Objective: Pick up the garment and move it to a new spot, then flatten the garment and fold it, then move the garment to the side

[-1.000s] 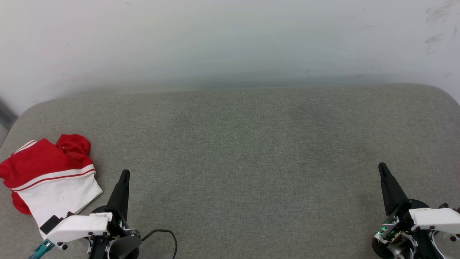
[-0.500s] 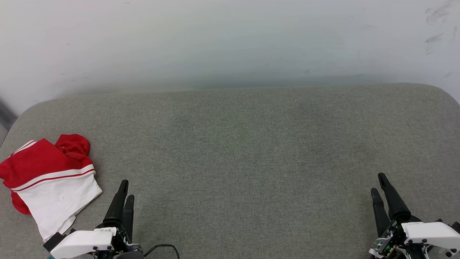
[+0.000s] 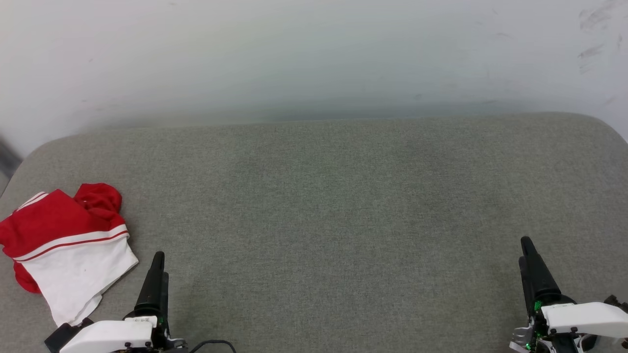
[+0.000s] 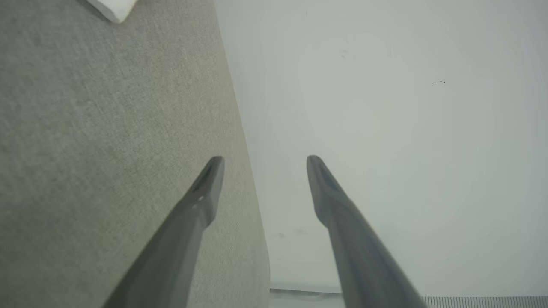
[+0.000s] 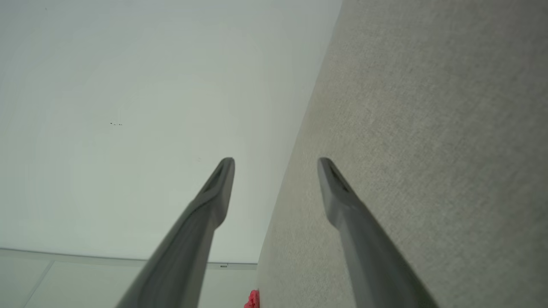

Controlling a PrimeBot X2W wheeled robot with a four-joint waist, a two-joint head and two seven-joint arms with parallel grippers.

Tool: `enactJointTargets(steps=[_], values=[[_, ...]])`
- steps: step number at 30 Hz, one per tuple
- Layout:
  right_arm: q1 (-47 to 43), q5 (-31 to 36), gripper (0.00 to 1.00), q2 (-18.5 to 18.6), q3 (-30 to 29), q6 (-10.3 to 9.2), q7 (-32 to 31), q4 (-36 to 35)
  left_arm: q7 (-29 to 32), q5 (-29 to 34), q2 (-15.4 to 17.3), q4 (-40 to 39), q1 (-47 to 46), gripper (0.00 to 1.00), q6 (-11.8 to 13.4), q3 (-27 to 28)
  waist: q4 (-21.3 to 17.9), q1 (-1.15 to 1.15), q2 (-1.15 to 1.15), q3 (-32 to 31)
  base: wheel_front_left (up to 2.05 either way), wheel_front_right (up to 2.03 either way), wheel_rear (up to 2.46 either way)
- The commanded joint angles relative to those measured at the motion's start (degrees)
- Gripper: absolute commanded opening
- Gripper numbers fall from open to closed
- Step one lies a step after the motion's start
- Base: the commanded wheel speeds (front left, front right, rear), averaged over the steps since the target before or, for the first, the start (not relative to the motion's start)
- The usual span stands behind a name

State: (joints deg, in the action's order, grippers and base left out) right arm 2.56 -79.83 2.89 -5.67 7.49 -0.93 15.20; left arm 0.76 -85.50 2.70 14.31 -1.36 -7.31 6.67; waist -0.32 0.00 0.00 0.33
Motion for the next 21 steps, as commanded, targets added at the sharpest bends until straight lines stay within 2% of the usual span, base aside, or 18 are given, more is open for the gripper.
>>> enactJointTargets(steps=[1,7,13,17,21], values=[[0.9,1.9,1.0,0.0,-0.2,0.0,0.6,-1.2,-0.5,1.6,0.1,-1.3,-0.2,1.0,-0.1,0.4,0.0,0.0,0.0,0.0,0.0,0.0,0.0],[1.1,11.6,1.0,0.0,-0.4,0.0,2.0,-3.5,-1.8,7.3,0.1,-2.9,0.4,1.0,-0.1,2.6,0.0,0.0,0.0,0.1,0.0,0.0,0.0],[1.5,24.0,1.0,0.0,-0.3,0.0,3.3,-8.0,-3.2,11.2,0.1,-4.0,-0.2,1.0,-0.1,7.0,0.1,0.0,0.0,0.3,0.0,0.0,0.0],[1.6,30.9,1.0,0.0,0.4,0.0,4.1,-11.1,-4.0,17.9,0.1,-6.4,-0.4,1.0,-0.1,8.6,0.2,0.0,0.0,0.5,0.0,0.0,0.0],[1.7,37.0,1.0,0.0,1.5,0.0,4.9,-13.6,-4.8,24.4,0.1,-10.0,-0.1,1.0,1.5,7.6,0.2,0.0,0.0,0.8,0.0,0.0,0.0]])
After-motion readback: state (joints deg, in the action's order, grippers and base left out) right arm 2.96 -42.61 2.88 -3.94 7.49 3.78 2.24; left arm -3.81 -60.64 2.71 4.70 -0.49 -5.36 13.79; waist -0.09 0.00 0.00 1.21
